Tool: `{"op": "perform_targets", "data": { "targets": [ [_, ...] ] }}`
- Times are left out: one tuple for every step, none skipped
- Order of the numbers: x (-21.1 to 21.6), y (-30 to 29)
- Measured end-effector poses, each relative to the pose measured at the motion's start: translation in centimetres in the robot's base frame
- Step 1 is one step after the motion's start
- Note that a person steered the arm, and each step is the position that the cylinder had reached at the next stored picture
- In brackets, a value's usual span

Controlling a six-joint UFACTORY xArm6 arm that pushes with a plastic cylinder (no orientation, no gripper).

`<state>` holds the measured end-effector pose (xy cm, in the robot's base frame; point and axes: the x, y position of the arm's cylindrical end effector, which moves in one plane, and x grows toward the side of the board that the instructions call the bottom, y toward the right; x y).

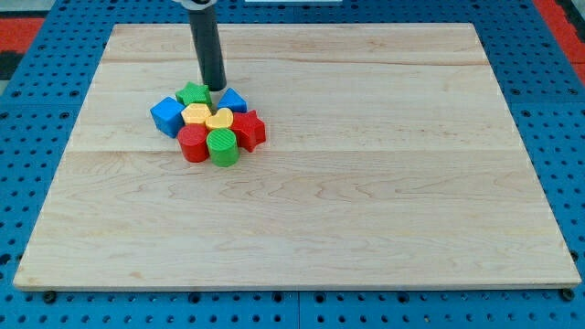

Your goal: Move the blue triangle into the red star

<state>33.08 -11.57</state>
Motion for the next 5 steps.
{"op": "perform_targets", "data": {
  "targets": [
    [1.1, 0.2],
    [1.8, 0.9],
    [2.2, 1.2],
    [2.3, 2.3],
    [2.3, 3.4]
  ]
}}
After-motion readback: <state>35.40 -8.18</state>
